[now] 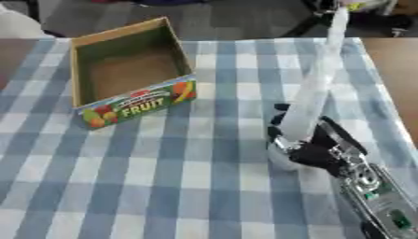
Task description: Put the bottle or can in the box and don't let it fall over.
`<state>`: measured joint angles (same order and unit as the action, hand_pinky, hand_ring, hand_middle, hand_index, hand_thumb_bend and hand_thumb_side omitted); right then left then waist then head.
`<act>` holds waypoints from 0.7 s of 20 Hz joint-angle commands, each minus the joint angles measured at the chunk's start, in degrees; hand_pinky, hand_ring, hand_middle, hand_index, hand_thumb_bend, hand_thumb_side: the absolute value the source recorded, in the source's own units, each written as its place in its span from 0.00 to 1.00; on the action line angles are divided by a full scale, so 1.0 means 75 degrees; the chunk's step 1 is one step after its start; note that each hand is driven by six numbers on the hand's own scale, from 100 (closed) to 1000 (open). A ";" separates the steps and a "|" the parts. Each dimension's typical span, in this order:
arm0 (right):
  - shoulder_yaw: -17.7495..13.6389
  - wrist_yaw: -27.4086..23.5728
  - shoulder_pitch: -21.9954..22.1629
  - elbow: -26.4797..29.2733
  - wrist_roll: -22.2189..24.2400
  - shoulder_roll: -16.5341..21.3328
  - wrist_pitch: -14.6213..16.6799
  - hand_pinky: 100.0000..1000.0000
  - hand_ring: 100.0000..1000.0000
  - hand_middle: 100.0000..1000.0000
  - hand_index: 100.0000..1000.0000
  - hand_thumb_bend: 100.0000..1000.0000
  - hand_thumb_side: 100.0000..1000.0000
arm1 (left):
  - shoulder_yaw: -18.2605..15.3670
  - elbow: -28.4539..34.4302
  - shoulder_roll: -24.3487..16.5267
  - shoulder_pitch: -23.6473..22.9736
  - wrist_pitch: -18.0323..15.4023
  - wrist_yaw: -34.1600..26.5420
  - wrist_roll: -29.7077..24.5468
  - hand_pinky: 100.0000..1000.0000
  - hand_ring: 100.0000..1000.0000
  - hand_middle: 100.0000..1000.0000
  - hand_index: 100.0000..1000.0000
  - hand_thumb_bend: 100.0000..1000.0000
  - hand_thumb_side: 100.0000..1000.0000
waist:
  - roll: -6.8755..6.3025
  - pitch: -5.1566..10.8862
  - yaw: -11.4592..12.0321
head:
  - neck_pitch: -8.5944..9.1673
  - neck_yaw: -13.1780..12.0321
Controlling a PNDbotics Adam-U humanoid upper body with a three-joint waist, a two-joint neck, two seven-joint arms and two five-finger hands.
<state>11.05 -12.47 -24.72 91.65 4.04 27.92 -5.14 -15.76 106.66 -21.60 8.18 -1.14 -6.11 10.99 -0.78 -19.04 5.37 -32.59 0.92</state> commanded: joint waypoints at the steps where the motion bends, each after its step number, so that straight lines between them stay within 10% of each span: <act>1: 0.0052 -0.0068 -0.0030 -0.0062 -0.0135 0.0092 -0.0146 0.79 0.90 0.90 0.29 0.00 0.17 | -0.0078 0.0096 -0.0105 0.0061 -0.0008 -0.0035 -0.0004 1.00 0.44 0.56 0.73 0.76 0.32 | -0.0016 0.0091 0.0017 | 0.0082 0.0000; 14: 0.0104 -0.0357 -0.0040 0.0402 -0.0134 0.0253 -0.0674 0.79 0.90 0.91 0.21 0.00 0.07 | -0.0094 0.0110 -0.0120 0.0052 0.0008 -0.0033 0.0012 1.00 0.44 0.56 0.73 0.76 0.32 | 0.0046 0.0136 0.0015 | 0.0060 -0.0028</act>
<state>11.71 -14.91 -24.84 93.50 2.94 28.18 -9.62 -15.77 106.66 -21.58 8.18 -1.11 -6.25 11.01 -0.32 -19.04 5.45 -32.59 0.82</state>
